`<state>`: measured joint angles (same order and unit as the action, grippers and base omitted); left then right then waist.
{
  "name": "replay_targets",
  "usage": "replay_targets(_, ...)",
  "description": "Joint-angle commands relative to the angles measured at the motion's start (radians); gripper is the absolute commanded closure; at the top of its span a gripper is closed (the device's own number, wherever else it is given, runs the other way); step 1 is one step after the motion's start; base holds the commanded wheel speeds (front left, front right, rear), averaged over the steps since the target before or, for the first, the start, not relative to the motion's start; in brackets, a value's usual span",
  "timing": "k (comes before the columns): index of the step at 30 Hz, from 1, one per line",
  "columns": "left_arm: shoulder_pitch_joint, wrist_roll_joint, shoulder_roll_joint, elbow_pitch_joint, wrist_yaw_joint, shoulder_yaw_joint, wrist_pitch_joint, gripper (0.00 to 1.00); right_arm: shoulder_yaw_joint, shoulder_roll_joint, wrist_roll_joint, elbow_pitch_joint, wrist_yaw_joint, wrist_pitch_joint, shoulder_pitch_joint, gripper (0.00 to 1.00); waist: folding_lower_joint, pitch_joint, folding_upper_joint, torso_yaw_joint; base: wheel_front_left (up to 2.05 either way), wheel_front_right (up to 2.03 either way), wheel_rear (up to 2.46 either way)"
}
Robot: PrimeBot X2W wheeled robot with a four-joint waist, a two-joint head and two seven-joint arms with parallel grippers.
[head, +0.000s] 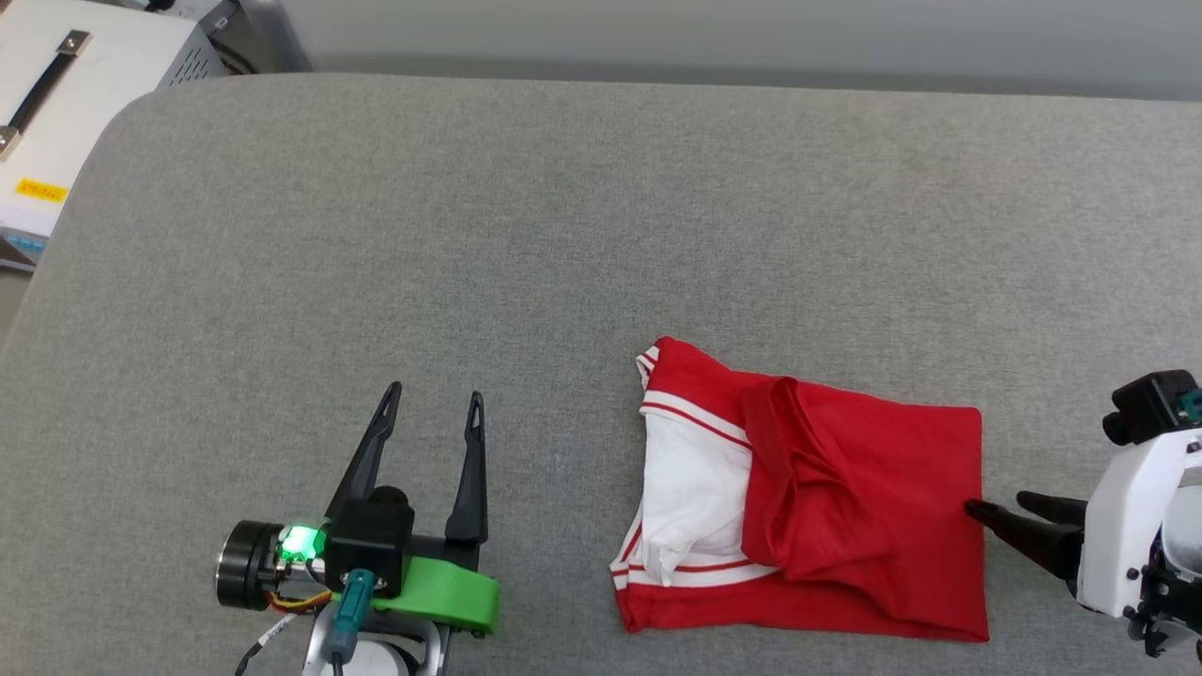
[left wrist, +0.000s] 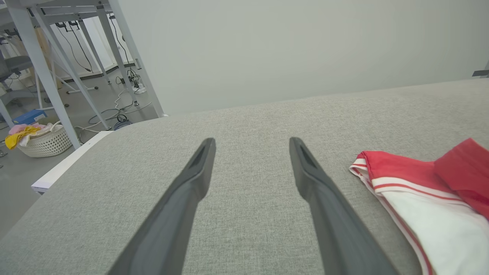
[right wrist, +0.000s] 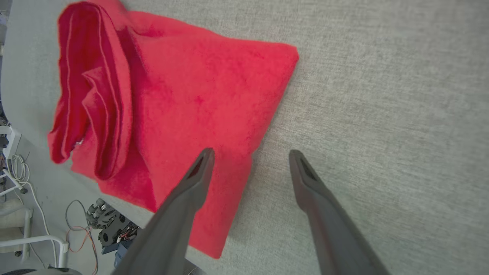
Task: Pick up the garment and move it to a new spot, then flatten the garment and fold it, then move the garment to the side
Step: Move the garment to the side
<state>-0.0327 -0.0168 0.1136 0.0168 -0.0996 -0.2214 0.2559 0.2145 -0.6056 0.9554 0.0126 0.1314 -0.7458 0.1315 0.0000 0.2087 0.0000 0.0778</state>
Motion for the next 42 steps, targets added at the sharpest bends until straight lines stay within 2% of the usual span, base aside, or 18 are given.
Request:
replay_targets(1, -0.022, 0.010, -0.006, -0.002, 0.005, -0.002, 0.006, 0.00, 0.011, 0.013, 0.008, -0.019, -0.001, -0.007, 0.027, 0.00, 0.0000, 0.043, 0.0000, 0.032, 0.00, 0.00, 0.00)
replay_targets(9, -0.054, 0.010, -0.011, 0.000, 0.003, -0.012, 0.006, 0.00, 0.091, 0.073, 0.044, -0.102, -0.001, 0.006, 0.067, 0.00, 0.0000, 0.091, 0.0000, 0.055, 0.00, 0.00, 0.00)
replay_targets(17, -0.070, 0.010, -0.013, 0.008, 0.000, -0.019, 0.006, 0.00, 0.210, 0.071, 0.043, -0.151, -0.001, 0.082, 0.080, 0.00, 0.0000, 0.100, 0.0000, 0.055, 0.00, 0.00, 0.00)
replay_targets(18, -0.069, 0.009, -0.011, 0.011, -0.002, -0.018, 0.006, 0.00, 0.237, 0.048, 0.039, -0.144, -0.001, 0.131, 0.094, 1.00, 0.0000, 0.091, 0.0000, 0.049, 0.00, 0.00, 0.00)
replay_targets(29, -0.044, 0.005, -0.005, 0.014, -0.013, -0.014, 0.006, 0.00, 0.261, -0.033, 0.050, -0.052, -0.001, 0.282, 0.162, 1.00, 0.0000, 0.040, 0.0000, 0.003, 0.00, 0.00, 0.00)
replay_targets(36, -0.024, 0.000, 0.003, 0.005, -0.023, 0.003, 0.006, 0.00, 0.288, -0.126, -0.038, 0.029, -0.001, 0.315, 0.228, 1.00, 0.0000, 0.023, 0.0000, -0.086, 0.00, 0.00, 0.00)
replay_targets(42, -0.025, 0.002, 0.011, -0.011, -0.026, 0.012, 0.006, 0.00, 0.276, -0.179, -0.060, 0.057, -0.001, 0.305, 0.269, 1.00, 0.0000, 0.033, 0.0000, -0.168, 0.00, 0.00, 0.00)
